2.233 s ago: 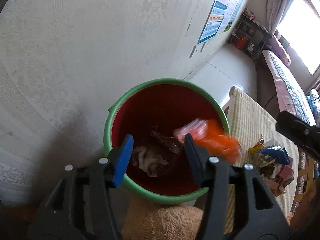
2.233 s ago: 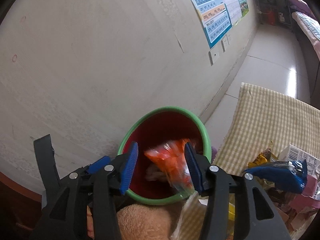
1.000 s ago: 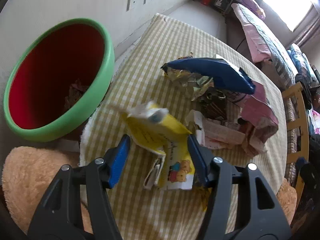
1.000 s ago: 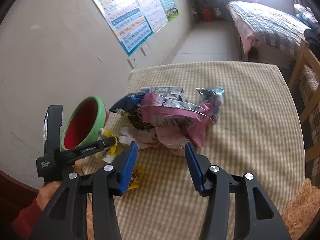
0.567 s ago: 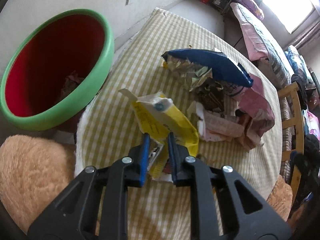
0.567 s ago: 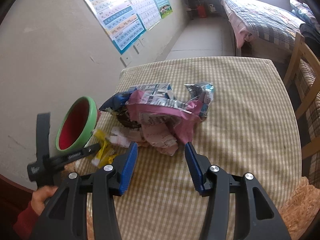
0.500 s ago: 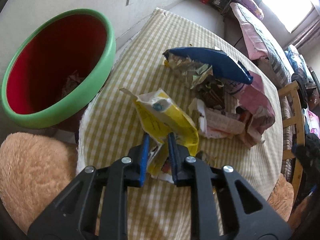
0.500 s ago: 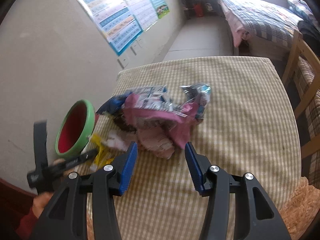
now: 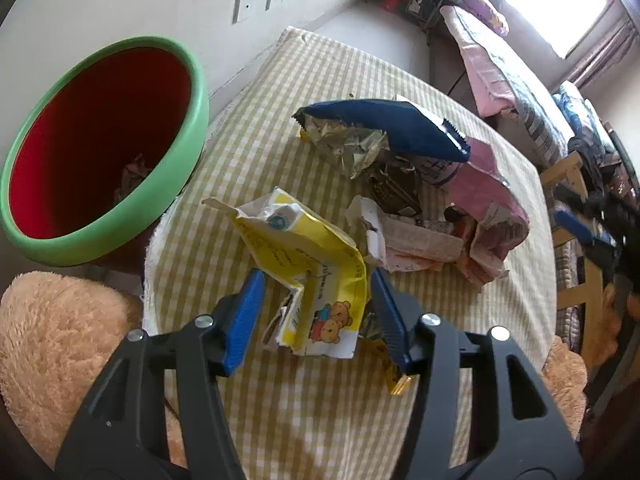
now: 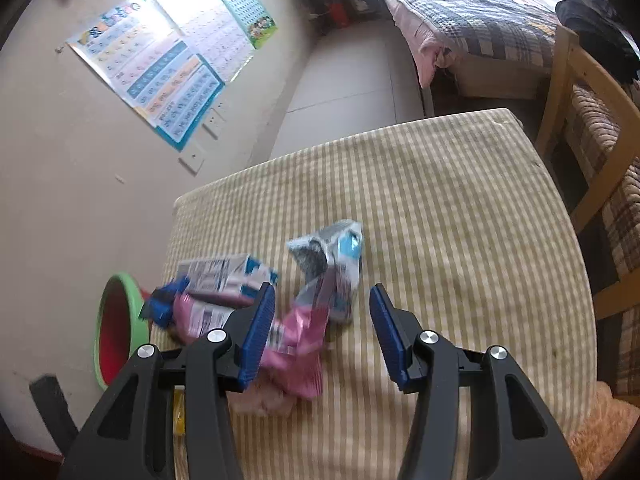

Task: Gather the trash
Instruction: 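Grasp the silver-blue wrapper with the right gripper, then grasp the yellow wrapper with the left gripper while the right holds the silver wrapper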

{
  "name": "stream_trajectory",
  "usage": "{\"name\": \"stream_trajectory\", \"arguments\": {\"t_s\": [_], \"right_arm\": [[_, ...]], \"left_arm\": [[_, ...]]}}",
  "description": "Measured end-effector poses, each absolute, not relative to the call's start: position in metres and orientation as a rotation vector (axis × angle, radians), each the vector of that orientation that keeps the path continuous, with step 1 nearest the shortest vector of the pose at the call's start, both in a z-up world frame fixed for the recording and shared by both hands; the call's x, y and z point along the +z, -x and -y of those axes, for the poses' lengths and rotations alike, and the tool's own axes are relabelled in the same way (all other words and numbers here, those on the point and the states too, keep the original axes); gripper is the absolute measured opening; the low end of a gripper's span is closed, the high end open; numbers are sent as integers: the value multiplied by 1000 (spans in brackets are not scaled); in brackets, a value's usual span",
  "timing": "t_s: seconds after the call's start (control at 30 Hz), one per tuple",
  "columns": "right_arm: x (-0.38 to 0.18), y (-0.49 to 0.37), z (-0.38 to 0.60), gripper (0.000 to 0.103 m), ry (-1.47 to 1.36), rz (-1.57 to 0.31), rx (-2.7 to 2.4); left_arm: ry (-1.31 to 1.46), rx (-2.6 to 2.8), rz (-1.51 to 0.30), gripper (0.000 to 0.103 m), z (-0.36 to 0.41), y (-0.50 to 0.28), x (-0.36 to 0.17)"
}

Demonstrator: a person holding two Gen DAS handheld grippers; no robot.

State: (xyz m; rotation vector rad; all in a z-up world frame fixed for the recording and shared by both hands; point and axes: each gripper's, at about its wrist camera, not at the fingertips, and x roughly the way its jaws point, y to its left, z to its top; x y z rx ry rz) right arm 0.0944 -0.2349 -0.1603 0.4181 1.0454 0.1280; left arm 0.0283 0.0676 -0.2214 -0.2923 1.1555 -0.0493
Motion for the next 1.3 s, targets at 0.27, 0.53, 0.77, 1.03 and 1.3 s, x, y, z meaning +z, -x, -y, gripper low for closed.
{"name": "stream_trajectory", "arguments": {"t_s": [0.27, 0.53, 0.77, 1.03, 1.3], "right_arm": [[-201, -129, 219, 49, -375, -1146, 82], [-191, -122, 225, 16, -392, -1085, 117], [-133, -86, 244, 16, -284, -907, 97], [-123, -43, 248, 16, -303, -872, 109], [-117, -22, 234, 16, -302, -870, 142]], "left_arm": [[309, -37, -1160, 54, -70, -26, -221], [312, -29, -1156, 54, -73, -26, -221], [301, -52, -1170, 54, -66, -32, -225], [335, -32, -1206, 52, -72, -41, -238], [341, -24, -1146, 33, -77, -30, -219]]}}
